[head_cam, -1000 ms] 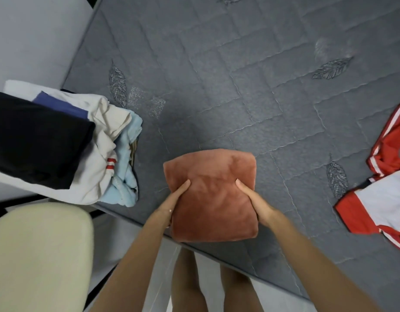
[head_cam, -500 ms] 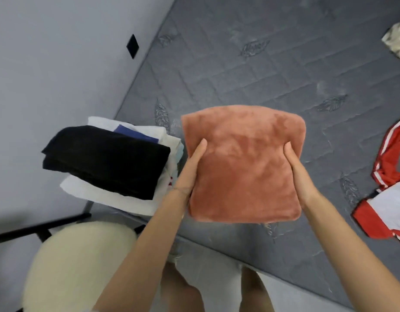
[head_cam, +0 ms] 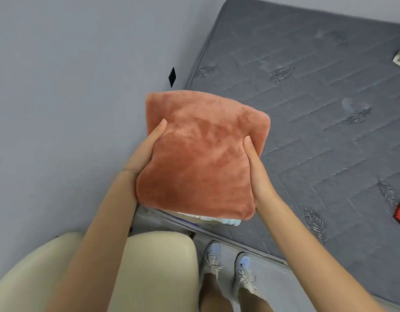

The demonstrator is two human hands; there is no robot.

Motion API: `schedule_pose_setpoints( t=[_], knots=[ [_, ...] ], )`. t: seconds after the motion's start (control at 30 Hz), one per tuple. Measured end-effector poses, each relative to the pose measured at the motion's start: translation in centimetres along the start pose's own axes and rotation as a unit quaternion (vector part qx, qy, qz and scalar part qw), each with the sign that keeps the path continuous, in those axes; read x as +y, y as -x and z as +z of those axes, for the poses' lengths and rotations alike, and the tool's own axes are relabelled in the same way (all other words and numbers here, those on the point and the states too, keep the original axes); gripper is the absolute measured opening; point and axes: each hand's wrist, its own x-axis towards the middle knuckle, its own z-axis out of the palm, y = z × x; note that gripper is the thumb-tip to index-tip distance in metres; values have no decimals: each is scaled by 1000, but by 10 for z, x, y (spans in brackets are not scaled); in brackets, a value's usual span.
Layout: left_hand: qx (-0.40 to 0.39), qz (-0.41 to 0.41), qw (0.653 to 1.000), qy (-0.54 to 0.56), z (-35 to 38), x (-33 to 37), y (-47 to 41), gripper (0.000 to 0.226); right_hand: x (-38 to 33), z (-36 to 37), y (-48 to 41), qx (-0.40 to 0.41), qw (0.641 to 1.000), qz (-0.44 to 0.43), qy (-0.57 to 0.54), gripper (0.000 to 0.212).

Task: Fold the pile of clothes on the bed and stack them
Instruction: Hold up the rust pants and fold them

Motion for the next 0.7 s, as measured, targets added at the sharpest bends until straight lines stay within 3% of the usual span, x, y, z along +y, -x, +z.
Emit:
schedule_pose_setpoints(
  t=[0.17,0.3,0.4,0.47,0.7],
  knots=[
    [23,-24,999,-38,-38,-2,-31,38,36,7,-30,-11,999,41,19,61],
    [100,-5,972,-211,-66,-35,-78,31,72,-2,-60,44,995,57,70,72],
    [132,14,959,-250,-77,-53,-99,29,85,-3,-77,78,992,29,98,35],
    [153,30,954,-255,-77,-54,-106,28,83,-1,-85,88,990,22,107,22],
    [152,39,944,-292,-80,-59,-110,31,71,-6,-84,73,987,24,138,21]
  ],
)
